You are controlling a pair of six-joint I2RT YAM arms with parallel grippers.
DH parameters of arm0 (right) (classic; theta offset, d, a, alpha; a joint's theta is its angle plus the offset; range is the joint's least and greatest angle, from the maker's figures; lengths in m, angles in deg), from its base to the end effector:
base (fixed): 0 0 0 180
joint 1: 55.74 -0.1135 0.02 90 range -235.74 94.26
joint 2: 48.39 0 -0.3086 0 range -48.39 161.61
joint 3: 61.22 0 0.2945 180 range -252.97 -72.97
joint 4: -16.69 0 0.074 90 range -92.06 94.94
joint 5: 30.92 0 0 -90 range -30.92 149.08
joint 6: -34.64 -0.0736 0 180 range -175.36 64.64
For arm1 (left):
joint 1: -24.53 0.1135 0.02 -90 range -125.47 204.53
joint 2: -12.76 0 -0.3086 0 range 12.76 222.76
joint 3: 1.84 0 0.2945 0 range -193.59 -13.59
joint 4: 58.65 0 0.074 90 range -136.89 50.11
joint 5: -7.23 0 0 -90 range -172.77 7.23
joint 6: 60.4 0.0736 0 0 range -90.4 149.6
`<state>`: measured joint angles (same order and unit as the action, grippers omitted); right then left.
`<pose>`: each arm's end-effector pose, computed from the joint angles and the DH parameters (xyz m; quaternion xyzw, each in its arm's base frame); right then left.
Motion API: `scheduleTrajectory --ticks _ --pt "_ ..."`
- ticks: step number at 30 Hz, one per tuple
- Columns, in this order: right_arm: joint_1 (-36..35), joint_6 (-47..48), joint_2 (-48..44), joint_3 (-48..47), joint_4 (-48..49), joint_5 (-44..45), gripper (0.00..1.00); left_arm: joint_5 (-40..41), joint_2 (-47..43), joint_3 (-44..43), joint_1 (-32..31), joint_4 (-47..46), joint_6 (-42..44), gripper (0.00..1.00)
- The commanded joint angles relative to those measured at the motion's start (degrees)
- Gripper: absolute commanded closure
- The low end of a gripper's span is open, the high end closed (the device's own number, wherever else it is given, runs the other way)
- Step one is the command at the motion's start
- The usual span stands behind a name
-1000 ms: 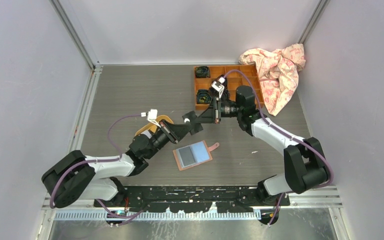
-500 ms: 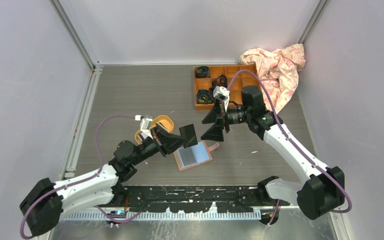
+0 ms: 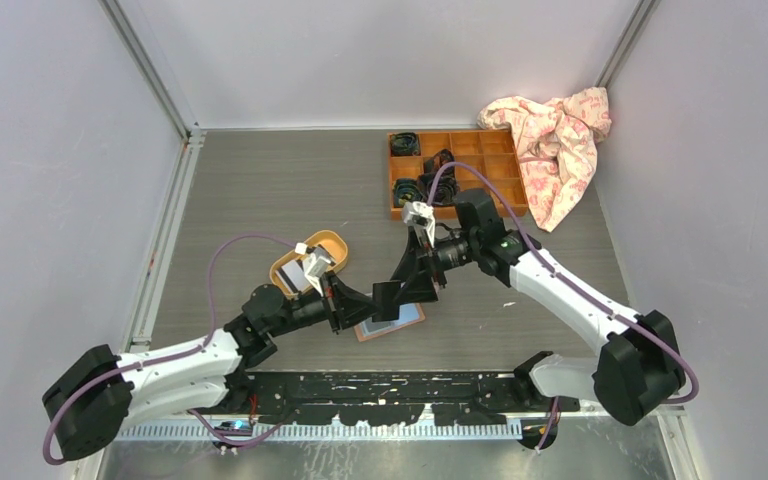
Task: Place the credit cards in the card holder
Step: Insert the credit card into the card slot.
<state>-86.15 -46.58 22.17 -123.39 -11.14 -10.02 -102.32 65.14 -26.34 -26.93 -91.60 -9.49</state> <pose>0.2149 0.2058 0.3023 -0.4880 0.6060 0.5667 0.2710 0.1270 -0.1990 0.2329 0.1962 0.6480 -0.5972 0.4301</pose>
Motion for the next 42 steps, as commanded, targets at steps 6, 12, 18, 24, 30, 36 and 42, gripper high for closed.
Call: scheduleTrajectory --ticks 6,12,18,24,30,36,42 --pt "-0.44 -10.87 1.01 1.28 11.47 0.24 0.61 0.01 -1.67 1.23 -0.48 -7.08 2.17 1.00" --pt "-0.39 -20.96 1.16 3.07 22.32 -2.30 0.66 0.34 -3.21 1.59 -0.48 -5.66 2.18 1.00" --pt "-0.40 -22.83 0.85 2.93 23.46 -3.57 0.70 0.73 -3.00 1.50 -0.48 -5.57 2.07 1.00" --pt "-0.43 -20.76 1.68 2.27 20.94 -3.85 0.95 3.10 -3.76 1.97 -0.48 -4.62 0.93 0.92" --pt "2.99 -10.51 5.39 -0.92 3.91 -0.97 0.99 16.12 -12.54 2.22 -0.39 17.44 -2.00 0.48" --pt "5.69 -5.16 10.22 -1.88 -6.52 7.84 0.99 23.08 -27.95 8.66 -0.39 30.93 -9.42 0.24" --pt "6.68 -4.21 14.56 -1.35 -7.62 14.96 0.99 27.72 -41.92 12.47 -0.39 42.24 -15.63 0.23"
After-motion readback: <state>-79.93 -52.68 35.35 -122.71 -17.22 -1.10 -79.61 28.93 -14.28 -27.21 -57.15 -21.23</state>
